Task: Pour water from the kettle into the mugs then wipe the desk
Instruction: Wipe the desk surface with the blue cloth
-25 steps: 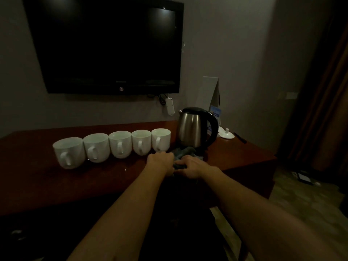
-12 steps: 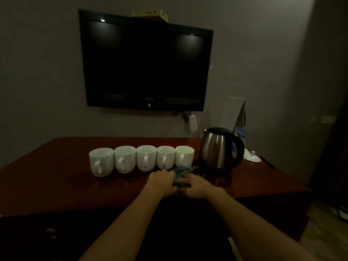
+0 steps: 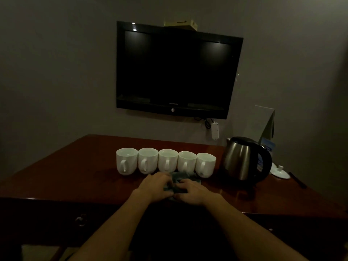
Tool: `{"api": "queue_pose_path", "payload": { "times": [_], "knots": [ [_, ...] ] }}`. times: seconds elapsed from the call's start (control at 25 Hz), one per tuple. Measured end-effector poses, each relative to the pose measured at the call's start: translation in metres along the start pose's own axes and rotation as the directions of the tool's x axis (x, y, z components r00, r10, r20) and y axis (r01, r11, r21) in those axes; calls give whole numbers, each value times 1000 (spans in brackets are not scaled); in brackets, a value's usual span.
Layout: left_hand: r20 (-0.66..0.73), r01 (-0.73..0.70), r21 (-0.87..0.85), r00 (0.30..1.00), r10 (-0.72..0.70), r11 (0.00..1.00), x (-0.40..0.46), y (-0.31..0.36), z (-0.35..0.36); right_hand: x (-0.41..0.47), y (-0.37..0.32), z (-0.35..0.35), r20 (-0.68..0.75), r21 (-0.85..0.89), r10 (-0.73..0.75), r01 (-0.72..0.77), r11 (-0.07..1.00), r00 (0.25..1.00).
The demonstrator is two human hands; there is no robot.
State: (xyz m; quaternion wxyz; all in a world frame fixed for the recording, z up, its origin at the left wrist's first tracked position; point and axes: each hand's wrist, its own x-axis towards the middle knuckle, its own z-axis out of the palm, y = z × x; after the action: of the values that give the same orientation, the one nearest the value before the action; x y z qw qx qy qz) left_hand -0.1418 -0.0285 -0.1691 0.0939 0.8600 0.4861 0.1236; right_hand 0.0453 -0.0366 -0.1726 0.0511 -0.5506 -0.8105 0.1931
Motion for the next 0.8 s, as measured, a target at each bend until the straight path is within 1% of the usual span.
{"api": "queue_pose_path", "payload": {
  "times": [0.08, 0.16, 0.24, 0.44, 0.52, 0.68, 0.8],
  "knots": [
    [60, 49, -37, 997, -46, 998, -3, -11, -6, 10, -11, 3, 7, -17, -16, 16, 1000, 1000],
    [137, 91, -34, 987, -86, 995, -5, -20, -11, 19, -19, 6, 19, -14, -55, 55, 998, 998],
    [183, 133, -19, 975, -128, 991, -8, -27, -15, 27, -26, 10, 30, -15, -82, 83, 996, 996],
    [212, 275, 70, 935, -284, 959, -18, -49, -22, 46, -48, 19, 75, -13, -157, 159, 987, 985],
    [223, 329, 81, 914, -339, 941, -24, -57, -26, 53, -58, 23, 80, -24, -184, 186, 982, 980],
    [254, 386, 77, 884, -392, 919, -36, -70, -31, 66, -74, 28, 107, 30, -202, 200, 979, 973],
    [263, 438, 97, 855, -448, 894, -43, -84, -34, 78, -85, 36, 147, 30, -211, 209, 977, 966]
  ]
}}
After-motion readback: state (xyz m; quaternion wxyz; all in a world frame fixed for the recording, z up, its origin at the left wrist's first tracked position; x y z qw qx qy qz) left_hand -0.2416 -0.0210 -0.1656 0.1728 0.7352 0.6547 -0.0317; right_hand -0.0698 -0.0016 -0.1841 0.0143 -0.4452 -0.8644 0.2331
